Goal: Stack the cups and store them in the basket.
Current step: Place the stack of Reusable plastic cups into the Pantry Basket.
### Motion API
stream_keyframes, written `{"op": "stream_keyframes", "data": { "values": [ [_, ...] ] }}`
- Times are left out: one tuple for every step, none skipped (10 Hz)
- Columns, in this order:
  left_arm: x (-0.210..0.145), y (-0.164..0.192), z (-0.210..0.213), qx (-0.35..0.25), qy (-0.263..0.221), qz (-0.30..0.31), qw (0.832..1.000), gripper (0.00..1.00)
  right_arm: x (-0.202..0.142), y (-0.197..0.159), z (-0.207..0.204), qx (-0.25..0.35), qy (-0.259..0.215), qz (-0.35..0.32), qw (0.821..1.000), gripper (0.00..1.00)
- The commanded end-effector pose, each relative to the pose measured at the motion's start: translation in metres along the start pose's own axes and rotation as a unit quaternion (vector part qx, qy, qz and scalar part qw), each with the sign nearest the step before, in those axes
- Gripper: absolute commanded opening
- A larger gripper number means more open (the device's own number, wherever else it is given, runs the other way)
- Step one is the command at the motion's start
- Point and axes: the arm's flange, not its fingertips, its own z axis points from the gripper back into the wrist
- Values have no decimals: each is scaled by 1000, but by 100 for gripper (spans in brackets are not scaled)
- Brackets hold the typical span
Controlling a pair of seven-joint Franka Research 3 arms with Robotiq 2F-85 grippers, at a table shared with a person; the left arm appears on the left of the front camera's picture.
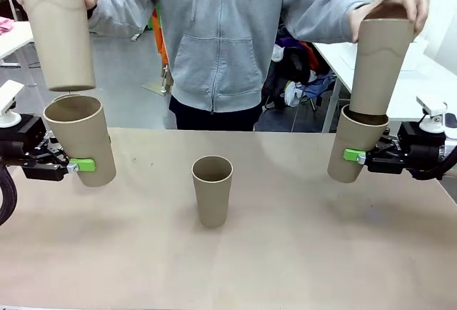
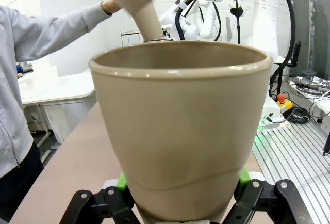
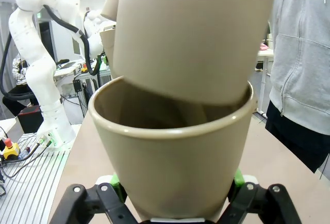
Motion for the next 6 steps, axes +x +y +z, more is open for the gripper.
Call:
{"op": "stream_keyframes", "data": {
  "values": [
    [3, -1, 1, 0, -2, -1, 1000, 83, 2, 0, -1, -3, 2, 0, 1000, 85],
    [3, -1, 1, 0, -2, -1, 1000, 83, 2, 0, -1, -3, 2, 0, 1000, 85],
    [3, -1, 1, 0, -2, -1, 1000, 83, 2, 0, -1, -3, 2, 0, 1000, 85],
    [3, -1, 1, 0, -2, -1, 1000, 83, 2, 0, -1, -3, 2, 0, 1000, 85],
    [3, -1, 1, 0, -2, -1, 1000, 83, 2, 0, -1, -3, 2, 0, 1000, 85],
    [3, -1, 1, 0, -2, -1, 1000, 83, 2, 0, -1, -3, 2, 0, 1000, 85]
  ]
}}
